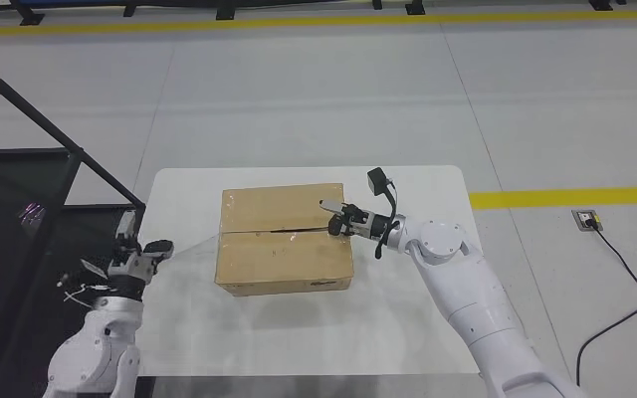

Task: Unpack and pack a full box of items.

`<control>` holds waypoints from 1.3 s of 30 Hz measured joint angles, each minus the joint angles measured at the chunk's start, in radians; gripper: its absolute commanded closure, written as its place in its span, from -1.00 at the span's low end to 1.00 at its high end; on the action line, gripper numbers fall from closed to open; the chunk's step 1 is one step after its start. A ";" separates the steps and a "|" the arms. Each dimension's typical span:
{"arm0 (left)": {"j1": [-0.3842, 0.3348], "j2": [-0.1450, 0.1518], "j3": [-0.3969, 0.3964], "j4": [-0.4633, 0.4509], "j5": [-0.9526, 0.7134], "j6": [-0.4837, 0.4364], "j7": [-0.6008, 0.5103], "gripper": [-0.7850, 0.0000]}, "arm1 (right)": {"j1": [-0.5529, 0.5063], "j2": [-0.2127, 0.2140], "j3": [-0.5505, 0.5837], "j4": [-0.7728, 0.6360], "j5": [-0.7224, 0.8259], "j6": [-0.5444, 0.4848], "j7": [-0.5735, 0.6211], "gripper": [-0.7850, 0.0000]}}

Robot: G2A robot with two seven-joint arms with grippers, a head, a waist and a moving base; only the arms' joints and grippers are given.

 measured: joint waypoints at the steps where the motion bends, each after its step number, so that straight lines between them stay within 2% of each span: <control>1: -0.003 -0.005 0.018 0.026 -0.006 -0.010 0.040 -1.00 | 0.000 0.000 0.000 0.000 0.000 0.000 0.000 -1.00; 3: -0.003 -0.014 0.051 0.082 -0.045 -0.023 0.088 -1.00 | 0.000 0.000 0.000 0.000 0.000 0.000 0.000 -1.00; 8: -0.016 -0.026 0.082 0.196 -0.117 -0.011 0.106 -1.00 | 0.000 0.000 0.000 0.000 0.000 0.000 0.000 -1.00; 14: -0.040 -0.032 0.111 0.251 -0.083 -0.011 0.107 -1.00 | 0.000 0.000 0.000 0.000 0.000 0.000 0.000 -1.00; 26: -0.202 -0.037 0.155 0.421 -0.008 -0.079 -0.030 -1.00 | 0.000 0.000 0.000 0.000 0.000 0.000 0.000 -1.00; 31: -0.219 -0.040 0.144 0.414 -0.048 -0.091 -0.074 -1.00 | 0.000 0.000 0.000 0.000 0.000 0.000 0.000 -1.00; 39: -0.187 -0.041 0.091 0.306 -0.086 -0.151 -0.061 -1.00 | 0.000 0.000 0.000 0.000 0.000 0.000 0.000 -1.00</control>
